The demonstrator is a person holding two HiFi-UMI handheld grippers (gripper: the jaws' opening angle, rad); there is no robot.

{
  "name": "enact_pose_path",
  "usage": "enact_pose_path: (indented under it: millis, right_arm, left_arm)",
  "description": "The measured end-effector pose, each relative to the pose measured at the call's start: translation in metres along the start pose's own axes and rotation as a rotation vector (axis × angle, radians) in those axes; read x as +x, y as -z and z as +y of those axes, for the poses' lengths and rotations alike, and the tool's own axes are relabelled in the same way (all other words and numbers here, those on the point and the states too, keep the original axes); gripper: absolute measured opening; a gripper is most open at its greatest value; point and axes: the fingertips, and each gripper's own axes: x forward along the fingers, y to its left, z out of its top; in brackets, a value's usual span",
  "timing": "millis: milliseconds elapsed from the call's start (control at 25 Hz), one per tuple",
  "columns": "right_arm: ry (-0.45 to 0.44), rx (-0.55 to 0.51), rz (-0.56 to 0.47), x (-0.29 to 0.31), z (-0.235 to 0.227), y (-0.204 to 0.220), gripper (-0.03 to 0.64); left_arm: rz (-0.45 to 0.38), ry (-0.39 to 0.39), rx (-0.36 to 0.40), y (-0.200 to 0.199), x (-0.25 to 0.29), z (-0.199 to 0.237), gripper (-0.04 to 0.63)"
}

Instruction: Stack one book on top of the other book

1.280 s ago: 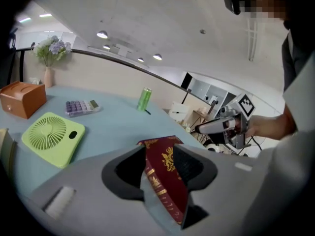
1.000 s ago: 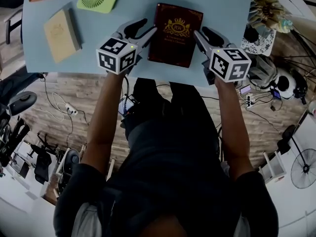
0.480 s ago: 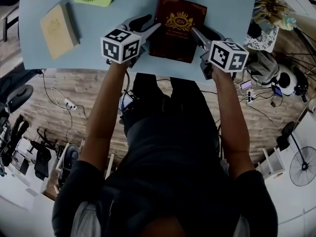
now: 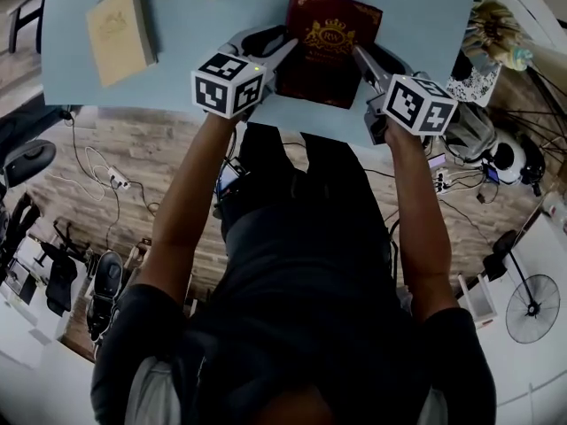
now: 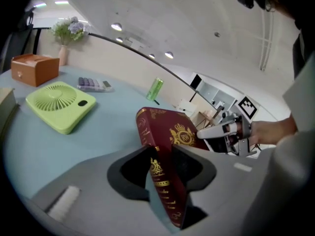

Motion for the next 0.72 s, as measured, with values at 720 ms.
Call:
enact_pose_path:
  millis: [720]
  right_arm:
    - [-0.153, -0.158, -0.014, 0.067, 0.167, -0.04, 0.097]
  left_arm:
    - [-0.227, -0.245, -0.002, -0.03, -0.16, 0.083, 0.189]
